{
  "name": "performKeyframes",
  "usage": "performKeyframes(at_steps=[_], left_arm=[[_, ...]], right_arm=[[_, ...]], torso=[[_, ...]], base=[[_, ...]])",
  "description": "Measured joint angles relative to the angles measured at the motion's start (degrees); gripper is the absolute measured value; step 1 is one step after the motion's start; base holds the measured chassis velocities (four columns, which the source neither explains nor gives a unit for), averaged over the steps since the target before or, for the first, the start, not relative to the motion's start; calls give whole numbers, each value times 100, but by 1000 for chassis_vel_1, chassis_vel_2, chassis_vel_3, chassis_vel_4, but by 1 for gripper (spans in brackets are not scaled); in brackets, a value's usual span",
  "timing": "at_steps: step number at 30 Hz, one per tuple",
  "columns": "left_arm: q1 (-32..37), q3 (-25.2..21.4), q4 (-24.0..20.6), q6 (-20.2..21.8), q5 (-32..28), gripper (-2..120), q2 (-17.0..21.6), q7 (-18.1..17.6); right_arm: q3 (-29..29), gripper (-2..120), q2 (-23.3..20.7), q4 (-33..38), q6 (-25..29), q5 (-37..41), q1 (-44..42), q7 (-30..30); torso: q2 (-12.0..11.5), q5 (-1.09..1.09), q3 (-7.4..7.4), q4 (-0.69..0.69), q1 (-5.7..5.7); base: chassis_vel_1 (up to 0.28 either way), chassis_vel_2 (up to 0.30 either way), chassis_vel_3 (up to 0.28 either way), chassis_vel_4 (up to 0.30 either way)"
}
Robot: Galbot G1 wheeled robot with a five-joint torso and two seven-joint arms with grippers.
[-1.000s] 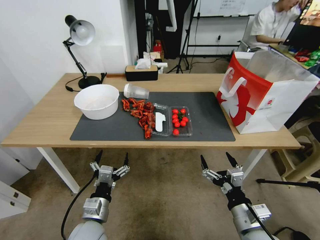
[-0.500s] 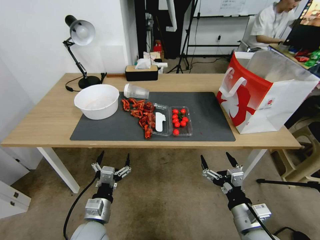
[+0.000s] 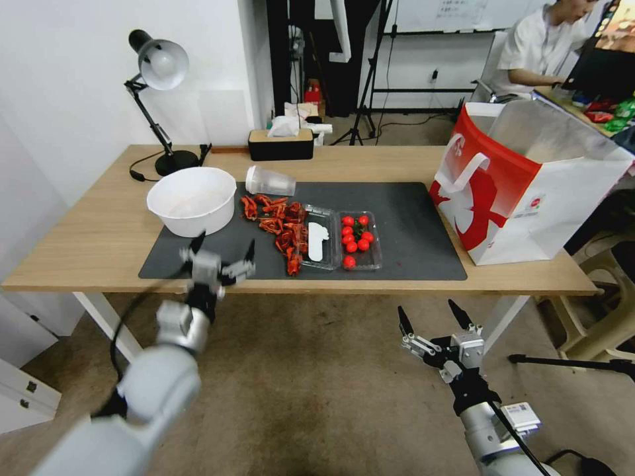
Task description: Pick up the trash from the table and place it into the takeout bag.
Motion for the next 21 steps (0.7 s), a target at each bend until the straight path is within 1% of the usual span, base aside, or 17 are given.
performKeyframes(at_steps=[1,4,5,7,8,9,10,11,12,14,15,16,17,18,19,20,21], left_arm=[[0,0,0,0,0,100,0,0],[-1339,503,333,545,-1184,100,319,-68],[-1339,503,333,545,-1184,100,319,-68],[-2104,954,649,655,-1672,100,435,-42],[-2626,1364,939,689,-1944,100,467,-37],[-2626,1364,939,689,-1944,100,467,-37],[-3082,1702,1256,693,-2045,100,466,26],[-3547,2016,1614,654,-2001,100,458,202],[-3547,2016,1614,654,-2001,100,458,202],[-4359,2620,2390,408,-1605,100,411,778],[-4547,2780,2579,339,-1493,100,387,951],[-4547,2780,2579,339,-1493,100,387,951],[-5036,3191,3041,181,-1294,100,313,1453],[-5036,3191,3041,181,-1294,100,313,1453],[-5476,3572,3545,28,-1132,100,176,1988],[-5739,3762,3893,-57,-988,100,56,2403],[-5739,3762,3893,-57,-988,100,56,2403]], right_arm=[[0,100,0,0,0,0,0,0],[0,100,-19,-6,0,4,14,8],[0,100,-19,-6,0,4,14,8],[2,100,-38,-6,0,7,25,27],[12,100,-49,-6,-4,11,31,40],[12,100,-49,-6,-4,11,31,40],[27,100,-56,-5,-8,16,30,45],[48,100,-58,-5,-9,26,29,48],[48,100,-58,-5,-9,26,29,48],[91,100,-59,-1,-10,70,15,48],[107,100,-59,2,-10,86,8,49],[107,100,-59,2,-10,86,8,49],[144,100,-60,10,-11,116,-6,47],[144,100,-60,10,-11,116,-6,47],[174,100,-57,16,-11,132,-15,44],[199,100,-55,18,-11,141,-26,43],[199,100,-55,18,-11,141,-26,43]], torso=[[0,0,0,0,0],[0,1,0,-2,0],[0,1,0,-2,0],[0,4,0,-3,0],[0,3,0,-2,1],[0,3,0,-2,1],[0,-4,1,-2,0],[0,-1,1,-3,0],[0,-1,1,-3,0],[0,2,1,-2,1],[-1,0,1,0,1],[-1,0,1,0,1],[0,0,1,1,1],[0,0,1,1,1],[0,4,0,-1,0],[0,-3,0,-1,0],[0,-3,0,-1,0]], base=[[0,0,0,0],[0,0,0,0],[0,0,0,0],[0,0,0,0],[0,0,0,0],[0,0,0,0],[0,0,0,0],[0,0,0,0],[0,0,0,0],[0,0,0,0],[0,0,0,0],[0,0,0,0],[0,0,0,0],[0,0,0,0],[0,0,0,0],[0,0,0,0],[0,0,0,0]])
